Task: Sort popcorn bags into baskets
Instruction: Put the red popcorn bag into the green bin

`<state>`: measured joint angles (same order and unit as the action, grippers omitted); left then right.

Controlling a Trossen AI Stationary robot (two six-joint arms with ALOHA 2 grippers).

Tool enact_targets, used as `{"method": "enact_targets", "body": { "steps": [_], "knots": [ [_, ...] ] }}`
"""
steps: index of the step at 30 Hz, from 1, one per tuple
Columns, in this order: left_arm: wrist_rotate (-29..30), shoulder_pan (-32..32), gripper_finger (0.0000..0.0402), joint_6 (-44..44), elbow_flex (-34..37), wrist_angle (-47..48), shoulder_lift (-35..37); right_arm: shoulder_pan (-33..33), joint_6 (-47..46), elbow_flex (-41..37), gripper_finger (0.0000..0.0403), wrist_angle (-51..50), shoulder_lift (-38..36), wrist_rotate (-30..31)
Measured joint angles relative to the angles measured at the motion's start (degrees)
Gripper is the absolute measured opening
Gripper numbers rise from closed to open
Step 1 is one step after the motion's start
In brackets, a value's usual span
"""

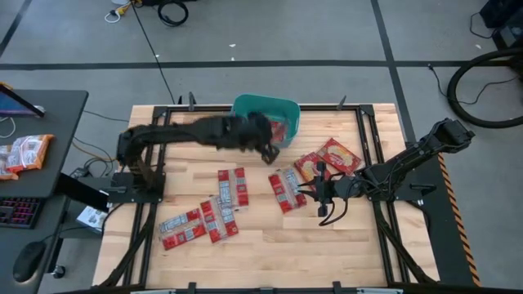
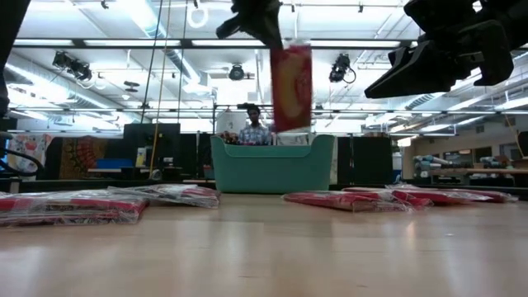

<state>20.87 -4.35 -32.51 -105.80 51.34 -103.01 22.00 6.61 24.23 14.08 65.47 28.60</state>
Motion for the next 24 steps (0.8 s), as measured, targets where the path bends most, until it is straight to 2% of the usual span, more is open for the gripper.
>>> {"method": "enact_targets", "body": {
  "steps": [5, 11, 18, 24],
  "knots": [
    [-5.49, -8.52, 0.0005, 1.41, -0.05, -3.82, 1.35, -0.01, 0.36, 0.00, 0.0082, 0.05, 0.00, -0.11],
    [-8.88, -15.99, 0.0005, -0.10, -0.02, -7.89, -1.61, -0.01, 0.44, 0.00, 0.0082, -0.48, 0.00, -0.13],
    [-15.00, -19.14, 0.0006, -7.76, -0.02, -13.92, -9.03, 0.02, 0.44, 0.00, 0.0082, -0.89, 0.00, -0.18],
    [-15.91, -20.14, 0.0006, -15.24, 0.02, -14.37, -14.77, 0.08, 0.42, 0.00, 0.0082, -0.88, 0.00, -1.29]
  ]
}}
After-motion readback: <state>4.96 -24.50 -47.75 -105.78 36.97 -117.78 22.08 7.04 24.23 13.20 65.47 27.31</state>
